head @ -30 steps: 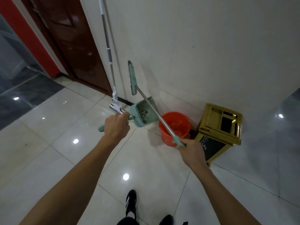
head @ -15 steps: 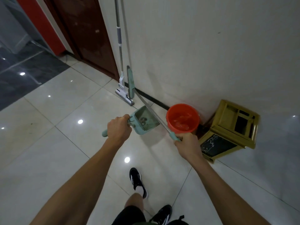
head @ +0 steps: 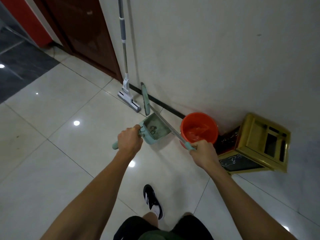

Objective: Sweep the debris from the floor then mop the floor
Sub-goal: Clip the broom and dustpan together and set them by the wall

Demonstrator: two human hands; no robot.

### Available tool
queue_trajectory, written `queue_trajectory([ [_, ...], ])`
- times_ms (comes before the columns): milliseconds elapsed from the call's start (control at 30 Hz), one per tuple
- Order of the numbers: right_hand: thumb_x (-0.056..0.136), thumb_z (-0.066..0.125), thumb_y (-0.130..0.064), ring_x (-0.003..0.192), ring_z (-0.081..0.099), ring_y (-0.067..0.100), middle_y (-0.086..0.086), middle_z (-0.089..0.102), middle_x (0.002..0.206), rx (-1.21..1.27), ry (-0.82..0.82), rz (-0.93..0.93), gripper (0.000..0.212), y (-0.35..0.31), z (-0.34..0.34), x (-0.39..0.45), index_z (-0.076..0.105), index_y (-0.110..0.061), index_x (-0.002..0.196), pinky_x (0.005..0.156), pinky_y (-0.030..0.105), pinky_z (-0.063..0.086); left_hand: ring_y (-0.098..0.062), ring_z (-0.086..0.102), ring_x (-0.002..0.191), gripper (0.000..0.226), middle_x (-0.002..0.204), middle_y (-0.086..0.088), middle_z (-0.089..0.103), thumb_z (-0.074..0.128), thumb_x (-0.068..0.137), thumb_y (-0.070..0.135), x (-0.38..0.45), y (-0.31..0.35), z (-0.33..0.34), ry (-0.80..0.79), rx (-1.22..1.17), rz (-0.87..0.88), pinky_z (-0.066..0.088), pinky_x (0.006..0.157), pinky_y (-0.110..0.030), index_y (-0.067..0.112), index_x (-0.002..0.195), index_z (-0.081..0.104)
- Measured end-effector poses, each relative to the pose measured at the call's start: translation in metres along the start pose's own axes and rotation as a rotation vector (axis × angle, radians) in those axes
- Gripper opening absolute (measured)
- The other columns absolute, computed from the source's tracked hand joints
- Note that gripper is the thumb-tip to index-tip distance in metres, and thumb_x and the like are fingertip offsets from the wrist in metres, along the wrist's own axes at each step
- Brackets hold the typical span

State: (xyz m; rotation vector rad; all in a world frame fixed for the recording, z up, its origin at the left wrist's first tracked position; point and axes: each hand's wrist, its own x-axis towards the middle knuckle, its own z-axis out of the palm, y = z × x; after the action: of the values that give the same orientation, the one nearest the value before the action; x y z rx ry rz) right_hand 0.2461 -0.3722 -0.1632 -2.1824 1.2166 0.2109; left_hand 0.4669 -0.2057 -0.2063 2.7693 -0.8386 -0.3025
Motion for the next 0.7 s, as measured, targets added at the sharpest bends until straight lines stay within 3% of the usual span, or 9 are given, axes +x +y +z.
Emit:
queue_trajectory([
  [133,0.090,0.069,-0.020,0.081,0.067,0.015,-0.004,0.073,0.091,0.039,-0.046,0.024,0.018,-0.023,0.001,0.038,0.075,-0.021,0.106,0.073,0.033,0.059,-0.023,0.058,0.064,0.015,0.073,0.001,0.061,0.062,0.088,0.018,0.033,-0.005,0.003,-0.031,-0.002,-0.008,0.050,0.064,-0.037,0.027,0.099,0.061],
  [200,0.091,0.067,-0.021,0.075,0.065,0.017,-0.005,0.070,0.078,0.058,-0.045,0.052,0.010,-0.035,-0.001,0.058,0.075,-0.023,0.087,0.064,0.028,0.053,-0.024,0.058,0.065,0.015,0.073,0.001,0.061,0.062,0.087,0.018,0.050,-0.006,0.004,-0.045,-0.003,-0.015,0.049,0.063,-0.037,0.027,0.100,0.061],
  [267,0.091,0.065,-0.021,0.066,0.062,0.017,-0.010,0.061,0.062,0.056,-0.045,0.050,0.027,-0.046,-0.003,0.073,0.063,-0.029,0.066,0.058,0.027,0.051,-0.022,0.056,0.064,0.014,0.072,0.003,0.058,0.063,0.088,0.019,0.063,-0.006,0.004,-0.047,-0.014,-0.019,0.046,0.061,-0.035,0.026,0.101,0.062],
  [300,0.091,0.064,-0.020,0.064,0.062,0.017,-0.010,0.062,0.061,0.059,-0.060,0.054,0.028,-0.052,-0.004,0.084,0.062,-0.029,0.065,0.058,0.030,0.054,-0.021,0.055,0.063,0.014,0.072,0.004,0.056,0.063,0.088,0.020,0.073,-0.007,0.005,-0.047,-0.019,-0.023,0.043,0.060,-0.034,0.026,0.101,0.062],
  [367,0.090,0.062,-0.016,0.071,0.067,0.020,-0.004,0.072,0.077,0.050,-0.100,0.056,0.015,-0.063,-0.008,0.106,0.074,-0.021,0.083,0.066,0.039,0.061,-0.021,0.055,0.063,0.013,0.072,0.004,0.056,0.063,0.089,0.020,0.092,-0.007,0.008,-0.057,-0.014,-0.029,0.042,0.060,-0.033,0.025,0.100,0.061],
  [433,0.088,0.059,-0.012,0.077,0.069,0.024,0.002,0.075,0.088,0.044,-0.121,0.059,0.021,-0.074,-0.013,0.128,0.077,-0.015,0.100,0.070,0.042,0.061,-0.020,0.054,0.062,0.011,0.071,0.004,0.055,0.063,0.089,0.020,0.112,-0.005,0.009,-0.069,-0.014,-0.039,0.042,0.059,-0.034,0.025,0.098,0.060],
  [600,0.082,0.054,-0.002,0.096,0.067,0.031,0.010,0.074,0.094,0.003,-0.149,0.052,0.031,-0.100,-0.027,0.190,0.076,-0.010,0.103,0.079,0.033,0.054,-0.021,0.051,0.061,0.011,0.069,0.004,0.053,0.064,0.088,0.019,0.165,0.007,0.016,-0.086,0.004,-0.074,0.036,0.058,-0.033,0.024,0.096,0.059],
  [700,0.082,0.056,-0.005,0.080,0.068,0.030,0.011,0.072,0.082,0.007,-0.168,0.055,0.021,-0.117,-0.038,0.226,0.075,-0.008,0.090,0.073,0.038,0.059,-0.020,0.051,0.061,0.014,0.070,0.004,0.053,0.065,0.088,0.019,0.194,0.015,0.020,-0.099,0.007,-0.103,0.037,0.059,-0.033,0.025,0.099,0.060],
])
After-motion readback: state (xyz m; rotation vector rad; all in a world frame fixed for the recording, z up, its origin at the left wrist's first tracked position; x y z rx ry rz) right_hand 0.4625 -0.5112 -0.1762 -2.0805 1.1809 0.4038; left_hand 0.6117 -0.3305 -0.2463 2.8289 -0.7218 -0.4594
